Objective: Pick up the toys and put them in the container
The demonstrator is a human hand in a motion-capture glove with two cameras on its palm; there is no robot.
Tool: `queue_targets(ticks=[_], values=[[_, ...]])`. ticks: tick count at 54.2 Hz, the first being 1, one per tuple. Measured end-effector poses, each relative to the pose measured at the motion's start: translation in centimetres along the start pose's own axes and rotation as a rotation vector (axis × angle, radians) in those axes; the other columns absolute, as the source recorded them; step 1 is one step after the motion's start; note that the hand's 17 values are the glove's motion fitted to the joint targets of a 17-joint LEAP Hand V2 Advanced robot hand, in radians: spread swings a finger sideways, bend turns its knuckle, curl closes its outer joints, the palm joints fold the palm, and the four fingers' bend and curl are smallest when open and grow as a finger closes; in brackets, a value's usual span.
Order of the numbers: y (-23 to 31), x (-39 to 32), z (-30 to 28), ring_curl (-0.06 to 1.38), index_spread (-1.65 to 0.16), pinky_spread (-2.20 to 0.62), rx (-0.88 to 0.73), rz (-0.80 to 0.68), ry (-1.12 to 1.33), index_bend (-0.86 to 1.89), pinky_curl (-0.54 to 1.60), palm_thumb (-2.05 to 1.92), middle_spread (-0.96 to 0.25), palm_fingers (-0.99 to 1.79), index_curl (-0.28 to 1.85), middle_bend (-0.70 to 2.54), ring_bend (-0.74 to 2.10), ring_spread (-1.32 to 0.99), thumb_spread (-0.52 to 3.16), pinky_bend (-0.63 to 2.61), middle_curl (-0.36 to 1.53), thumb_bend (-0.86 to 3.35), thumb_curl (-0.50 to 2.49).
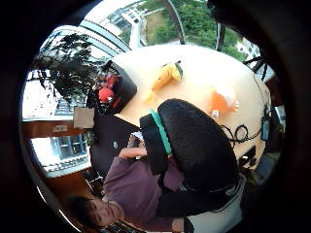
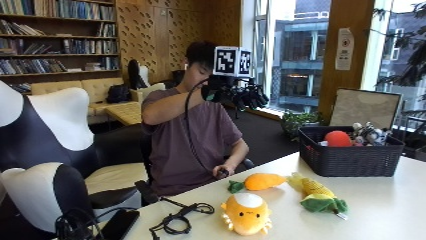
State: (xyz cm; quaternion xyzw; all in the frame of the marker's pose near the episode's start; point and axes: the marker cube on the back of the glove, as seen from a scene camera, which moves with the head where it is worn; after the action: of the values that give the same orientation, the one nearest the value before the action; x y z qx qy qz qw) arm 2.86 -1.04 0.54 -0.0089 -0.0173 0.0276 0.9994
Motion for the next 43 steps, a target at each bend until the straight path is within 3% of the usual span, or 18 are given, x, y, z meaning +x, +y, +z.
queue_targets(ticks=[13, 22, 43], values=[[-1.1, 0.9, 0.2, 0.24, -0.24, -0.04, 0.004, 0.003, 0.0, 0.15, 0.33, -0.08, -0.13, 0.03, 0.18, 0.2, 0.62, -0.14, 1.34, 0.87, 0.27, -0.05, 0.1], [-2.1, 2.3, 1.5, 0.2, -0.27, 0.0, -0.014, -0.015, -0.001, 0.18, 0.33, -0.05, -0.12, -0.13, 0.23, 0.16, 0.45, -0.1, 1.37, 0.88, 0.27, -0.03, 0.12], [-6.3, 6.1, 10.1, 0.21, -0.27, 0.03, -0.144, 0.075, -0.106, 0.07, 0.36, -0.02, -0.05, -0.24, 0.18, 0.13, 0.38, -0.03, 1.37, 0.97, 0.24, -0.02, 0.19]])
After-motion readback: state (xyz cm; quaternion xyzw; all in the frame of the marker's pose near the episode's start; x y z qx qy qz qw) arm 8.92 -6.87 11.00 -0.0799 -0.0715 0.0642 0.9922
